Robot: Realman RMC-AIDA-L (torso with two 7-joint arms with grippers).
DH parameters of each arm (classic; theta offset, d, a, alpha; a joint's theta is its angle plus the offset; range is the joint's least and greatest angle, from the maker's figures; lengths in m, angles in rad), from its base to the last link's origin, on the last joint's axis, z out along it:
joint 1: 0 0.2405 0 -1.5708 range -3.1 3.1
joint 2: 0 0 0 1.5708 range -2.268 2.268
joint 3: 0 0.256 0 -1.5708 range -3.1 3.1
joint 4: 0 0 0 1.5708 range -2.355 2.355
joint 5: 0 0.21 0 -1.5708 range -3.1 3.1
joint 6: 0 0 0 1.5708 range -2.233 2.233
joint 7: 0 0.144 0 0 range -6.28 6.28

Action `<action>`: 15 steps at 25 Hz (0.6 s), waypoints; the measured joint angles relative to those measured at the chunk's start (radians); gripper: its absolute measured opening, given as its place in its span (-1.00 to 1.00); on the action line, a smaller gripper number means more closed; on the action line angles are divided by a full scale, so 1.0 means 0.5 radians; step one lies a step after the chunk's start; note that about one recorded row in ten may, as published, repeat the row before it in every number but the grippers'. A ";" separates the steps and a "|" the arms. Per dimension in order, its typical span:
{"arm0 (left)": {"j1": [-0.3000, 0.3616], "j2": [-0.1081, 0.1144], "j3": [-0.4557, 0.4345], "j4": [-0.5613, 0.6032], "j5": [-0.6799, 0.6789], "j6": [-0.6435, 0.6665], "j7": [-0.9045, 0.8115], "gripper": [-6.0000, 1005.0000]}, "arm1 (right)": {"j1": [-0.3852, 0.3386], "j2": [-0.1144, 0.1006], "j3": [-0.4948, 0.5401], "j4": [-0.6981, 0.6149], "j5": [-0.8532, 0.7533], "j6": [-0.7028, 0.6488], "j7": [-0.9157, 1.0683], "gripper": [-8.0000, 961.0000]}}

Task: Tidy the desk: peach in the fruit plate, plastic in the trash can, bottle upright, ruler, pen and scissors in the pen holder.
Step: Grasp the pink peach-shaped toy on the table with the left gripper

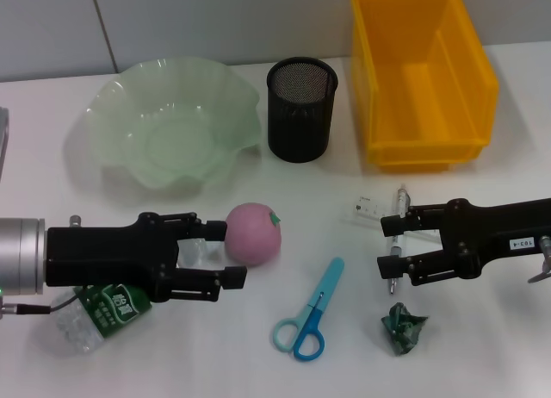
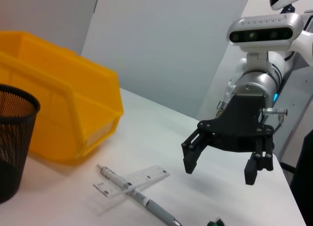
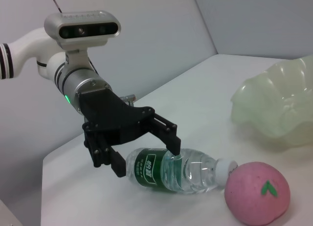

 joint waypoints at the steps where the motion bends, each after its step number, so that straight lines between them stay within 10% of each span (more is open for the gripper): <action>1: -0.004 -0.007 -0.008 0.026 0.000 0.003 0.000 0.60 | 0.000 0.000 0.000 0.000 0.000 0.001 0.000 0.70; 15: -0.328 -0.122 0.056 0.318 0.461 -0.323 -0.065 0.52 | 0.010 0.002 -0.001 0.000 -0.052 0.009 0.037 0.70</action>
